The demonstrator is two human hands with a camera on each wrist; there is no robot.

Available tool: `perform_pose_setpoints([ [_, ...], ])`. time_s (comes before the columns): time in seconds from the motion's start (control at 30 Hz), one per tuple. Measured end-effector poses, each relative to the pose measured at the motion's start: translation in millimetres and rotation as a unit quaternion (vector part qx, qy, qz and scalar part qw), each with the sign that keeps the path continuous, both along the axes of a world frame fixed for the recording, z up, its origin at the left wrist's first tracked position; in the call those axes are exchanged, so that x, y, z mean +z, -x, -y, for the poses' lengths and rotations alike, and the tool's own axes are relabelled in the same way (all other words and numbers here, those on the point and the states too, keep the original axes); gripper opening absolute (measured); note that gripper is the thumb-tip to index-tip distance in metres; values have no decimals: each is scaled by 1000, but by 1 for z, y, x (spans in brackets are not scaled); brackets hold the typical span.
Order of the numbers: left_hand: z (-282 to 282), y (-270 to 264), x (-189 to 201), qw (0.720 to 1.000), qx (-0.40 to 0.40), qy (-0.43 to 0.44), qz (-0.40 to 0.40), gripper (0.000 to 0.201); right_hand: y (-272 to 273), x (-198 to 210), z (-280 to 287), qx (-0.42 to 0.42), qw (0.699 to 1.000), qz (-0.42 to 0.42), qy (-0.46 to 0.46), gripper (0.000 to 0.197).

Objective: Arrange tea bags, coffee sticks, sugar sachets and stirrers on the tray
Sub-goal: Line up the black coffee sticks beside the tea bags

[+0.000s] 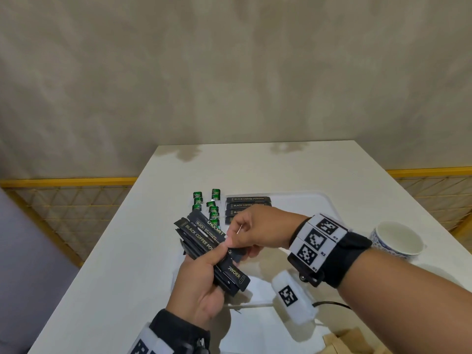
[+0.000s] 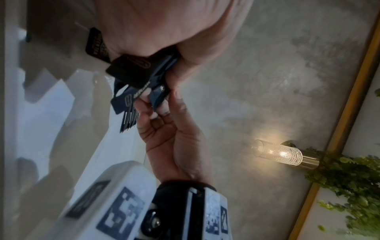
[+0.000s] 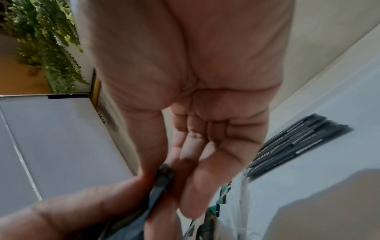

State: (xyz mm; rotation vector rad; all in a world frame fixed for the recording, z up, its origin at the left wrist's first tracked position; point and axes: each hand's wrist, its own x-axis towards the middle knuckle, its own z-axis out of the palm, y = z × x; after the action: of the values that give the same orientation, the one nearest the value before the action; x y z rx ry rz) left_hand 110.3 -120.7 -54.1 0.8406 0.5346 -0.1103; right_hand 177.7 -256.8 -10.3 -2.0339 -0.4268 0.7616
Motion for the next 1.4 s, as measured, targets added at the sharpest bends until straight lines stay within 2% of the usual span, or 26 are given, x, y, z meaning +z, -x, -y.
perform_pose_setpoints([
  [0.03,2,1,0,1000,-1,3,-3,27,1,0,1,-10,1000,6,-12,6],
  [0.13,4,4,0,1000,-10,26,-12,17,4,0,7,-35,999,23,-17,8],
  [0.27,2,5,-1,1000,-2,21,-10,10,7,4,12,-72,989,120,52,9],
  [0.4,0,4,2,1000,-5,15,8,17,16,9,10,0,966,228,120,14],
  [0.57,3,5,12,1000,-1,22,16,14,25,5,1,71,934,330,120,9],
  [0.83,-1,6,6,1000,-3,-16,0,14,17,1,9,20,961,269,63,23],
  [1.03,-5,8,8,1000,21,8,-7,17,-6,-12,26,-66,942,252,210,21],
  [1.17,-6,9,12,1000,19,2,-6,17,-12,-24,27,-42,927,227,295,27],
  [1.3,-5,9,14,1000,17,3,-6,19,-17,-26,22,-35,920,248,303,15],
  [1.4,-6,9,15,1000,13,10,-6,20,-19,-26,20,0,910,266,318,22],
])
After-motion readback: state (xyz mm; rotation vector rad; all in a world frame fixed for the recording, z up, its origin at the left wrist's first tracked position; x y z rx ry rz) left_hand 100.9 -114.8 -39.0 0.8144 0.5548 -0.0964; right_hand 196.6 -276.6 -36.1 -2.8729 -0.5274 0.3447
